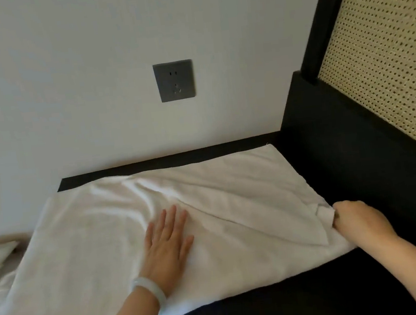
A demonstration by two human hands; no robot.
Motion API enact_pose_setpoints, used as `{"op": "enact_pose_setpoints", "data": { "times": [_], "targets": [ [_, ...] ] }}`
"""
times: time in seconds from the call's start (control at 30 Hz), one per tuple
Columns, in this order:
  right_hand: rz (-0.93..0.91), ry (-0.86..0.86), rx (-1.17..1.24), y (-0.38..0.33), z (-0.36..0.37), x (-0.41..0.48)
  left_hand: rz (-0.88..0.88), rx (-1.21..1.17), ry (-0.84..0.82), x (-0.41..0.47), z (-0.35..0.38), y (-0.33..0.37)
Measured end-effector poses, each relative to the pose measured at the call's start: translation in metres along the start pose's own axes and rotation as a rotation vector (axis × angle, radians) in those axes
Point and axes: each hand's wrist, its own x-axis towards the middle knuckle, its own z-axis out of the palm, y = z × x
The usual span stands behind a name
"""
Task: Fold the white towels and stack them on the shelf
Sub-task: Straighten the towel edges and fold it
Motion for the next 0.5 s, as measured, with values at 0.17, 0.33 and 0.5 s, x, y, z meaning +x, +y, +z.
{"op": "enact_pose_setpoints", "data": {
  "times": [0.17,0.33,0.5],
  "targets": [
    [-0.061,0.101,0.238,0.002,0.018,-0.007,-0.328,0.027,0.101,-0.033,0.004,-0.015],
    [-0.104,0.162,-0.185,-0.004,0.015,-0.023,-0.382,0.049,0.030,-0.034,0.012,-0.021],
    [-0.155,0.408,0.110,-0.042,-0.003,-0.023,-0.333,0.075,-0.031,-0.028,0.012,-0.022]
  ]
}}
